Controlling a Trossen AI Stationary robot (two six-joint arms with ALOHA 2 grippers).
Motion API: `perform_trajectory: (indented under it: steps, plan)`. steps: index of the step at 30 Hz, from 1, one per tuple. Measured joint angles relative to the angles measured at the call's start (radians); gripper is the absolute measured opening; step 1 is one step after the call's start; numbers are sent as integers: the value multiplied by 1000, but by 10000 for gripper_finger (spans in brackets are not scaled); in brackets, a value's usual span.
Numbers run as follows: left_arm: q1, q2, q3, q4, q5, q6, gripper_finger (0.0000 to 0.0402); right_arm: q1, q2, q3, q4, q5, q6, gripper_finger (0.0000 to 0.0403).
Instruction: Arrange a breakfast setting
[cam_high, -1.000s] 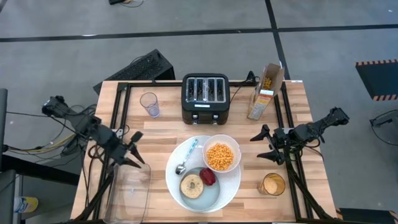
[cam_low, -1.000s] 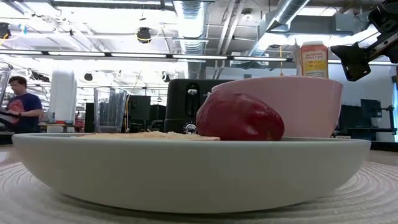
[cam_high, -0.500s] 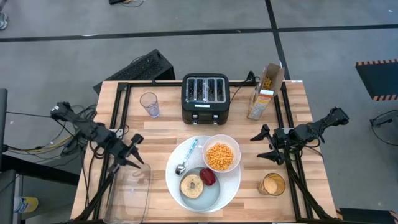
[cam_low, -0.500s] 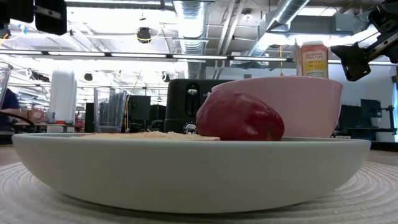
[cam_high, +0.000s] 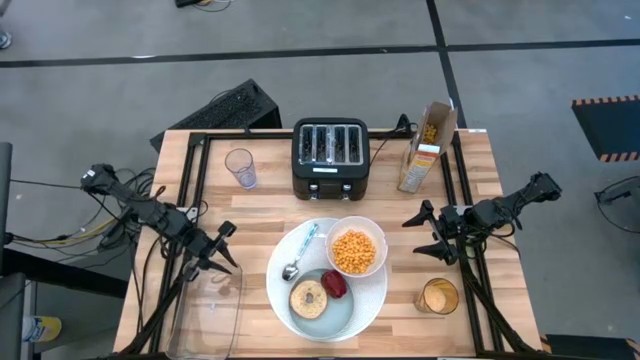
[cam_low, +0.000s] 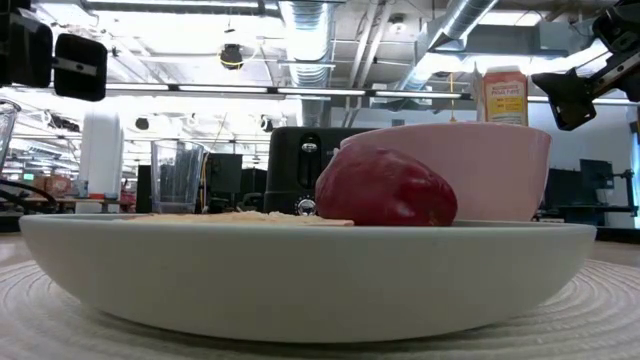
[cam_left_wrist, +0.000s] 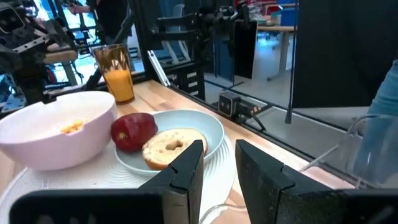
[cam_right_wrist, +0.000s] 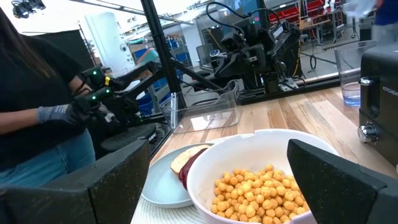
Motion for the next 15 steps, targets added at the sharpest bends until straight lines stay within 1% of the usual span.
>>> perform_trajectory:
  steps: [3,7,10,15]
  plan:
    - [0,0,-1,-5,-4,16,83,0,0,0,0,0,0,400]
    - [0,0,-2,-44,-47,89,83,0,0,0,0,0,0,400]
    - [0,0,-2,-71,-70,87,83,0,0,0,0,0,0,400]
    - [0,0,-2,-94,-73,80,83,0,0,0,0,0,0,400]
